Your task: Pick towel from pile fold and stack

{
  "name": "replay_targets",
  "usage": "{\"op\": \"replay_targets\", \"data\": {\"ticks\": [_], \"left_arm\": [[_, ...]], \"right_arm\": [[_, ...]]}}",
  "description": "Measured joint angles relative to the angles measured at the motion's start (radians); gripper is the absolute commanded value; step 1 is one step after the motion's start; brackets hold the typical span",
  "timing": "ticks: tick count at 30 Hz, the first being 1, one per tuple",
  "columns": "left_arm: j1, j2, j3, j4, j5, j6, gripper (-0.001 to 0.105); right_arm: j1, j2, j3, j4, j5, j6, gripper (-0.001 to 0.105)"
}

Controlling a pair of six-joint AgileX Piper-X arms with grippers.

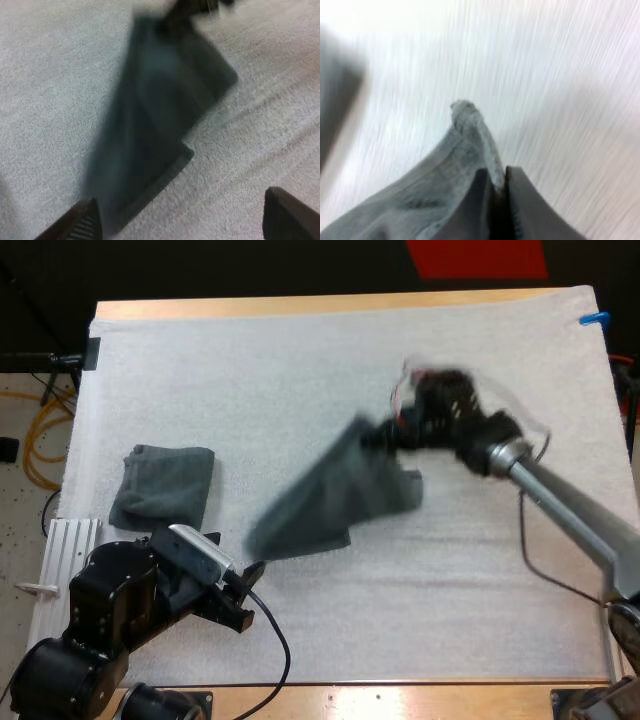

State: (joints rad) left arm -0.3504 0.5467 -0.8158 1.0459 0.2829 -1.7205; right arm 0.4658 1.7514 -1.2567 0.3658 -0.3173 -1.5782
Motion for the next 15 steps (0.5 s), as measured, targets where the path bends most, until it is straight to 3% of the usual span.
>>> {"op": "replay_targets", "data": {"ticks": [7,15], "left_arm": [[0.000,0.000,0.000,0.000,0.000,0.000,0.065],[0.000,0.000,0.000,0.000,0.000,0.000,0.065]], "right_arm": [[-0.083,-0.038,-0.276,0.015,0.143,-0.076,0.000],[-0.115,-0.058,-0.507,0.196,0.174,-0.204,0.000]]}}
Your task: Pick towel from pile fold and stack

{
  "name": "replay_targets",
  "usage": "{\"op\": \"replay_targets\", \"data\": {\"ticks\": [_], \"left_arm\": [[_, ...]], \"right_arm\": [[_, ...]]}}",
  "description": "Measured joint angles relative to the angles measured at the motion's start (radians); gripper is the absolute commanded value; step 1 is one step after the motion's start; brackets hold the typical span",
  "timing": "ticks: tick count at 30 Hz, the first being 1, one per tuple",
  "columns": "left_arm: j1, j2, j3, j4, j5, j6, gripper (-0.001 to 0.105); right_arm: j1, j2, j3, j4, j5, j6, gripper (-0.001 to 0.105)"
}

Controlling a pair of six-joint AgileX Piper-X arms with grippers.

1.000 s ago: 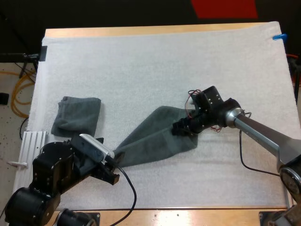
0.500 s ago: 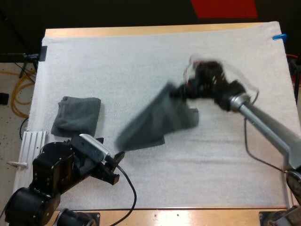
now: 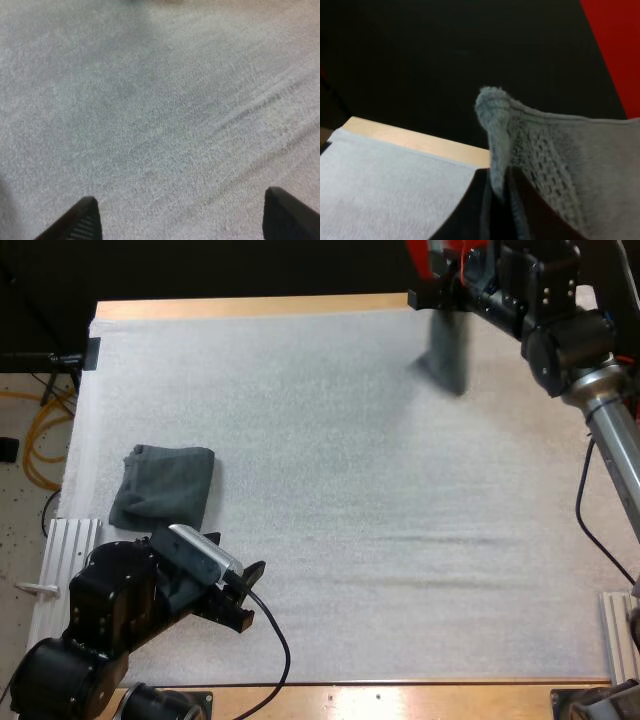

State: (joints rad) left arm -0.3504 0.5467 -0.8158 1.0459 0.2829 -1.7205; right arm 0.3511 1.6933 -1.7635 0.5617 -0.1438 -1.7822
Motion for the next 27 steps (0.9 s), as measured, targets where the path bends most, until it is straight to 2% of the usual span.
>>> {"op": "replay_targets", "data": {"ticks": [5,9,14,17,22,27], "left_arm": [[0.000,0.000,0.000,0.000,0.000,0.000,0.065],[0.000,0.000,0.000,0.000,0.000,0.000,0.065],[0.000,0.000,0.000,-0.004,0.000,0.000,0.065],[0.000,0.000,0.000,-0.004,0.000,0.000,0.065],[0.000,0.000,0.000,-0.005,0.000,0.000,0.065],[0.000,0.000,0.000,-0.006,0.000,0.000,0.065]], "right_arm": [[0.018,-0.024,0.002,0.203,0.034,-0.013,0.000],[0.070,-0.023,0.151,0.283,0.063,0.016,0.000],[0.250,0.023,0.417,0.207,0.063,0.099,0.000],[0.375,0.065,0.509,0.153,0.061,0.135,0.000],[0.516,0.109,0.531,0.079,0.061,0.144,0.000],[0.542,0.113,0.531,-0.020,0.060,0.144,0.000]]}}
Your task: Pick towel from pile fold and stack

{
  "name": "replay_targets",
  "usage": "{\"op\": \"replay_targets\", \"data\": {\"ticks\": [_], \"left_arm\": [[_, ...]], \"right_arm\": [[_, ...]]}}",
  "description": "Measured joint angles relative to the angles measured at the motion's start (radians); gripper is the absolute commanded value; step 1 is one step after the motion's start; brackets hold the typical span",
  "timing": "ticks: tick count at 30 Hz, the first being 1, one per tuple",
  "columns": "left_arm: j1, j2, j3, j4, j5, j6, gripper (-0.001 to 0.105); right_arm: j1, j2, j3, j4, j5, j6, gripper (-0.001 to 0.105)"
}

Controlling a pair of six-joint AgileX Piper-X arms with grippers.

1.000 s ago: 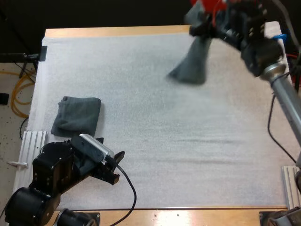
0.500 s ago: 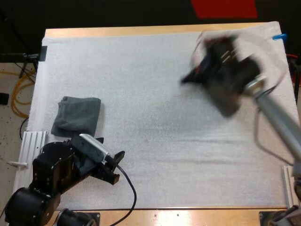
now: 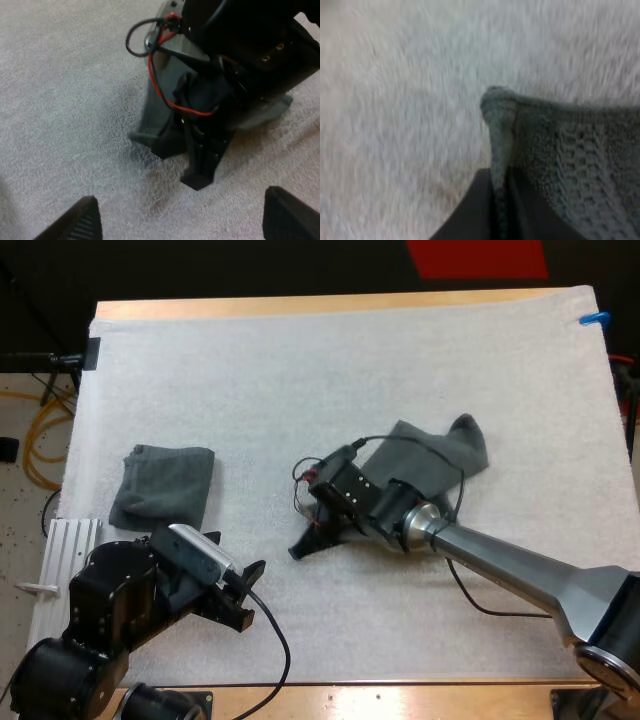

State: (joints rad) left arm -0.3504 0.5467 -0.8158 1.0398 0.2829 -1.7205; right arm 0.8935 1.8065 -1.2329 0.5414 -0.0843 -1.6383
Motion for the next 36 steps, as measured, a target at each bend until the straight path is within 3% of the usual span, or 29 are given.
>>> {"op": "replay_targets", "data": {"ticks": [3,5,10,12,18,26,31,36], "left_arm": [[0.000,0.000,0.000,-0.002,0.000,0.000,0.065],[0.000,0.000,0.000,-0.002,0.000,0.001,0.065],[0.000,0.000,0.000,-0.002,0.000,0.008,0.065],[0.000,0.000,0.000,-0.002,0.000,0.008,0.065],[0.000,0.000,0.000,-0.002,0.000,0.008,0.065],[0.000,0.000,0.000,-0.002,0.000,0.008,0.065],[0.000,0.000,0.000,-0.002,0.000,0.008,0.065],[0.000,0.000,0.000,-0.002,-0.027,0.014,0.065]], "right_arm": [[-0.005,0.000,-0.021,0.002,0.000,0.004,0.001],[-0.008,0.000,-0.050,0.032,0.000,0.011,0.011],[-0.009,0.000,-0.137,0.120,0.000,0.015,0.060],[-0.009,0.000,-0.178,0.170,-0.011,0.006,0.067],[-0.011,-0.013,-0.288,0.370,0.006,-0.035,0.063],[-0.013,-0.121,-0.292,0.492,0.038,-0.115,0.063],[-0.016,-0.166,-0.292,0.607,0.126,-0.120,0.063],[-0.055,-0.190,-0.292,0.636,0.134,-0.120,0.063]]}}
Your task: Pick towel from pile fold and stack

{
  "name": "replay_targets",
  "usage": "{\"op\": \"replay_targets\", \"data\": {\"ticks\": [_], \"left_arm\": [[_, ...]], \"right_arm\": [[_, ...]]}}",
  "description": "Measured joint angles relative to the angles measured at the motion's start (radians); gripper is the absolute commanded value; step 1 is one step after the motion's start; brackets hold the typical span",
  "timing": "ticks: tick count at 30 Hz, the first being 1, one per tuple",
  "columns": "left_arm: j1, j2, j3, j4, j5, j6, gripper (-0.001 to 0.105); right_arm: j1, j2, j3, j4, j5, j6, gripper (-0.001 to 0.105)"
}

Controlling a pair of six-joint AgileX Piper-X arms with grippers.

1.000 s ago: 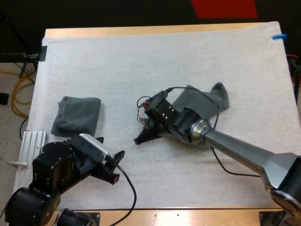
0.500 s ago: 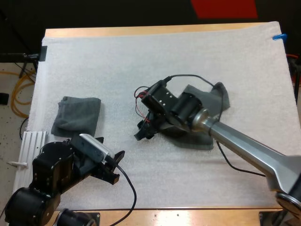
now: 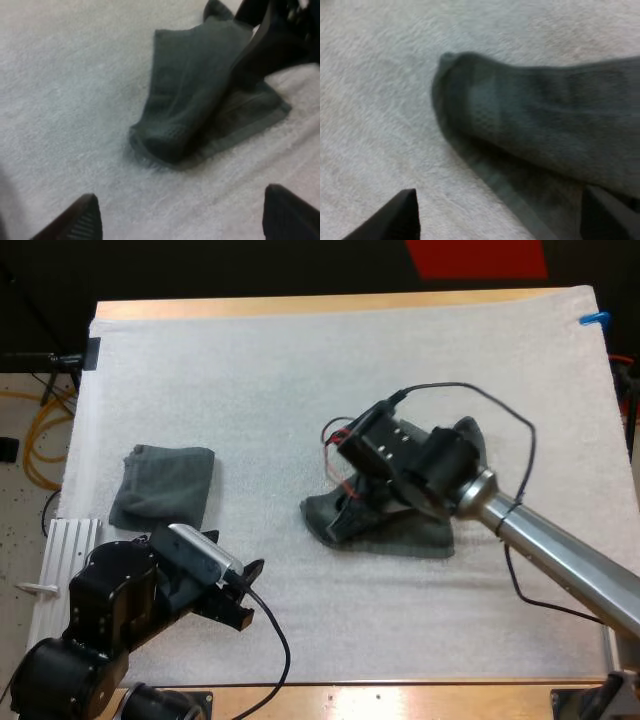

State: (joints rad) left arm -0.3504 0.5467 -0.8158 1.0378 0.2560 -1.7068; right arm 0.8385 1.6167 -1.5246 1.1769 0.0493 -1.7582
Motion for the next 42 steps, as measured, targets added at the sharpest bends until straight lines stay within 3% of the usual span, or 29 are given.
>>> {"op": "replay_targets", "data": {"ticks": [5,10,18,26,31,36,42], "left_arm": [[0.000,0.000,0.000,0.006,-0.073,0.001,0.065],[0.000,0.000,0.000,0.008,-0.087,0.002,0.065],[0.000,0.000,0.000,0.008,-0.090,0.002,0.065],[0.000,0.000,0.000,0.008,-0.090,0.002,0.065],[0.000,0.000,0.000,0.008,-0.090,0.002,0.065],[0.000,0.000,0.000,0.008,-0.090,0.002,0.065],[0.000,0.000,0.000,0.008,-0.090,0.002,0.065]], "right_arm": [[-0.101,-0.030,0.017,0.023,-0.001,0.007,0.063],[-0.241,-0.081,0.103,0.031,-0.007,0.008,0.063],[-0.407,-0.204,0.359,0.016,-0.008,0.008,0.063],[-0.550,-0.298,0.641,-0.130,-0.078,0.074,0.063],[-0.608,-0.311,0.784,-0.289,-0.259,0.130,0.063],[-0.607,-0.298,0.883,-0.501,-0.481,0.271,0.063],[-0.554,-0.186,0.903,-0.651,-0.562,0.380,0.063]]}}
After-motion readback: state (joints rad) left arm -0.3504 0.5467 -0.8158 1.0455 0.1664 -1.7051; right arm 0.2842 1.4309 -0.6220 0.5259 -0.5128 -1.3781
